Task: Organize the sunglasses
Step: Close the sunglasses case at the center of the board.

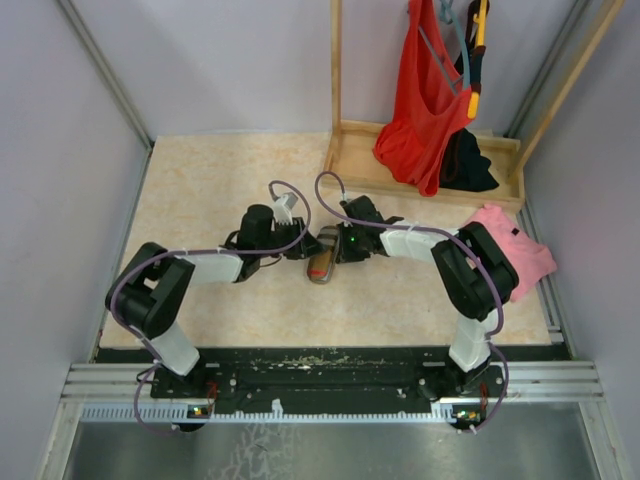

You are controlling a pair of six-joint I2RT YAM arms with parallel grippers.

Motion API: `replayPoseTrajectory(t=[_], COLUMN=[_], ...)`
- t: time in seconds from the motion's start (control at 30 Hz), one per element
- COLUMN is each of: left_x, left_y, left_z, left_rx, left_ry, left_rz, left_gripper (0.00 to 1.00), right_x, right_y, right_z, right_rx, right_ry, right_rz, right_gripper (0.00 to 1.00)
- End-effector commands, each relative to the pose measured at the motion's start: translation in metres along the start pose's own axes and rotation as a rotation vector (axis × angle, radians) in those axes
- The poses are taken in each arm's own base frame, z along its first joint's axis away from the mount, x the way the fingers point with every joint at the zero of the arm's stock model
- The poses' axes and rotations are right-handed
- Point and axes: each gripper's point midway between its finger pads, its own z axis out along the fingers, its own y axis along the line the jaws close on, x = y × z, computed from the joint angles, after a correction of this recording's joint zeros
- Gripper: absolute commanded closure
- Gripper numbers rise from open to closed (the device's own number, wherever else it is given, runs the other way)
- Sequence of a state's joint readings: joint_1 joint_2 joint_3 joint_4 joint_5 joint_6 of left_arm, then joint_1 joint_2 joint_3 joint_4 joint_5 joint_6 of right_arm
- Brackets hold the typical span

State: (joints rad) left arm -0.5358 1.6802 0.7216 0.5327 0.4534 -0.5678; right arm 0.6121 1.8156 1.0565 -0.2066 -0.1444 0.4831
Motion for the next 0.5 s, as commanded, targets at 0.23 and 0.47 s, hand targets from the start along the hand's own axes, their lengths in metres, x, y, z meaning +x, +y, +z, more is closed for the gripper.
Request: replayPoseTrajectory(t=[0.23,0.47], left_x=[0.039,0.009], left_y=[0.013,-0.001], left_z=[0.001,-0.01], left_rx=[-0.046,-0.068], left_ry=[0.106,0.033], left_rz=[-0.02,0.027], left_gripper=[0.63,0.61], right_x=[-0.028,-0.037], right_y=[0.018,0.008], right_z=[-0.002,-0.021], right_rx=[-0.052,0.015], right_ry=[-0.086,-0.134], right_rz=[-0.005,-0.032], right_gripper=[1.0,1.0])
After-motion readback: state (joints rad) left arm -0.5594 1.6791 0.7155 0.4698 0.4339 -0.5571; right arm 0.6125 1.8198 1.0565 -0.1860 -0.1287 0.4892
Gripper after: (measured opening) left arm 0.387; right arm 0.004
